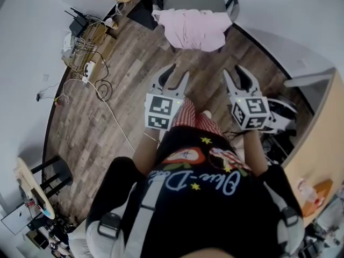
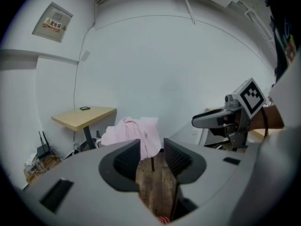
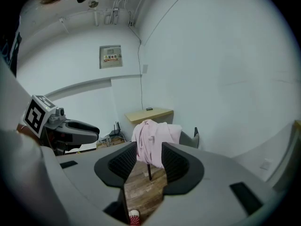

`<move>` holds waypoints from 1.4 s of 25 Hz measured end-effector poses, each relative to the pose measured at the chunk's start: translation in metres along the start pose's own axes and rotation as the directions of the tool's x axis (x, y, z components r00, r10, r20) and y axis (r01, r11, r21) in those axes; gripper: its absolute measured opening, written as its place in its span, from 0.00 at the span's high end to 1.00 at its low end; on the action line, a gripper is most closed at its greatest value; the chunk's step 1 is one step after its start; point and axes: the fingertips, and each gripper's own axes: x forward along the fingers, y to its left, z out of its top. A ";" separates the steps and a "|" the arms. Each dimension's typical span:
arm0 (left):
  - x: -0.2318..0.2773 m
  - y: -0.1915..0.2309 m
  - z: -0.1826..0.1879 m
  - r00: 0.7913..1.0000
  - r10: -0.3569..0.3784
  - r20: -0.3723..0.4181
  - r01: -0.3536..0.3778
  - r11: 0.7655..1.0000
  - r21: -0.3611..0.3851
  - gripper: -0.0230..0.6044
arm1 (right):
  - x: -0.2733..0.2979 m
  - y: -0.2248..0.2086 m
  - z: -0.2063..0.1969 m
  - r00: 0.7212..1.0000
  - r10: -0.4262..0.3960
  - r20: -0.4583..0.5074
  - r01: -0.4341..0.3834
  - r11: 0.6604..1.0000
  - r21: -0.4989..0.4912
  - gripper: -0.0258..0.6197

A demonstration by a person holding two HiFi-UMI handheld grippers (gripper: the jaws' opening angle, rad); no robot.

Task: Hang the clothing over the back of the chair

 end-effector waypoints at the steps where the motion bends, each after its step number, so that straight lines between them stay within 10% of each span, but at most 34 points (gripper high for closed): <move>1: -0.001 -0.004 0.001 1.000 -0.018 0.003 0.018 1.000 0.007 0.72 | -0.002 0.001 0.003 1.000 -0.002 0.014 0.001 1.000 0.001 0.74; 8: -0.018 -0.019 0.025 0.991 -0.067 0.112 0.067 0.998 0.008 0.73 | -0.022 0.014 0.032 0.993 0.019 0.120 -0.018 1.000 -0.015 0.74; 12: -0.028 -0.016 0.047 0.979 -0.052 0.196 0.058 0.998 -0.022 0.96 | -0.030 0.014 0.049 0.987 0.007 0.162 -0.006 1.000 -0.004 0.80; 16: -0.037 -0.018 0.063 0.973 -0.062 0.223 0.072 0.997 -0.036 0.96 | -0.037 0.019 0.067 0.983 -0.001 0.183 0.007 0.999 -0.035 0.96; 35: -0.053 -0.037 0.086 0.962 -0.043 0.268 0.032 0.998 0.047 0.96 | -0.054 0.040 0.092 0.969 0.076 0.235 -0.058 0.995 -0.080 0.96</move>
